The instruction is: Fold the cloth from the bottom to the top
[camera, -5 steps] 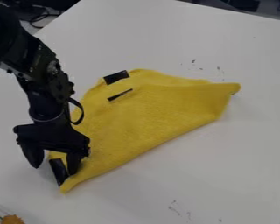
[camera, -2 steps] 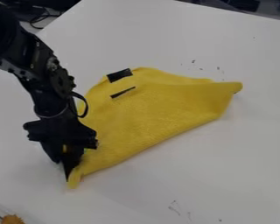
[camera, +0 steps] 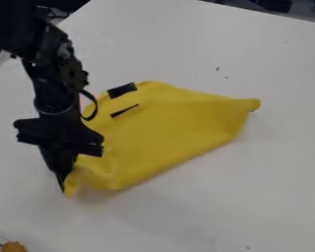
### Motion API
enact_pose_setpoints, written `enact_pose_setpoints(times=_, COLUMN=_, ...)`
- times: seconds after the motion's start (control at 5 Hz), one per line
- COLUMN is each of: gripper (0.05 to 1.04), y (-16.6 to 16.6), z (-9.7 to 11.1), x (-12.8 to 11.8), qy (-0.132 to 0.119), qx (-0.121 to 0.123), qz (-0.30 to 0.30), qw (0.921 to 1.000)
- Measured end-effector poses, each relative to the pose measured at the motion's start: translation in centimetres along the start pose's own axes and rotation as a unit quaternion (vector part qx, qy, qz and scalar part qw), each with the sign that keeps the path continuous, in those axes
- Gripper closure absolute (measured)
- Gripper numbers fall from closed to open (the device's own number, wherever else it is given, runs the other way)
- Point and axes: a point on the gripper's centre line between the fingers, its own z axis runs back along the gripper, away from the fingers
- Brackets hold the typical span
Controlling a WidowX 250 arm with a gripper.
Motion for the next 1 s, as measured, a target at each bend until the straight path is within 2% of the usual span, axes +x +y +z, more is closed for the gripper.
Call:
enact_pose_setpoints(times=0.2, gripper=1.001, y=-0.3, z=2.5, x=1.8, qy=-0.002, qx=0.028, qz=-0.017, qw=0.9995)
enact_pose_setpoints(times=0.4, gripper=1.005, y=-2.0, z=4.6, x=4.7, qy=-0.023, qx=0.033, qz=-0.044, qw=0.9982)
enact_pose_setpoints(times=0.6, gripper=1.006, y=-5.0, z=5.3, x=8.0, qy=-0.024, qx=0.029, qz=-0.084, qw=0.9957)
enact_pose_setpoints(times=0.8, gripper=1.006, y=-8.0, z=4.9, x=11.1, qy=-0.011, qx=0.019, qz=-0.129, qw=0.9914)
enact_pose_setpoints(times=1.0, gripper=0.98, y=-10.0, z=3.9, x=12.9, qy=-0.007, qx=0.0, qz=-0.159, qw=0.9872)
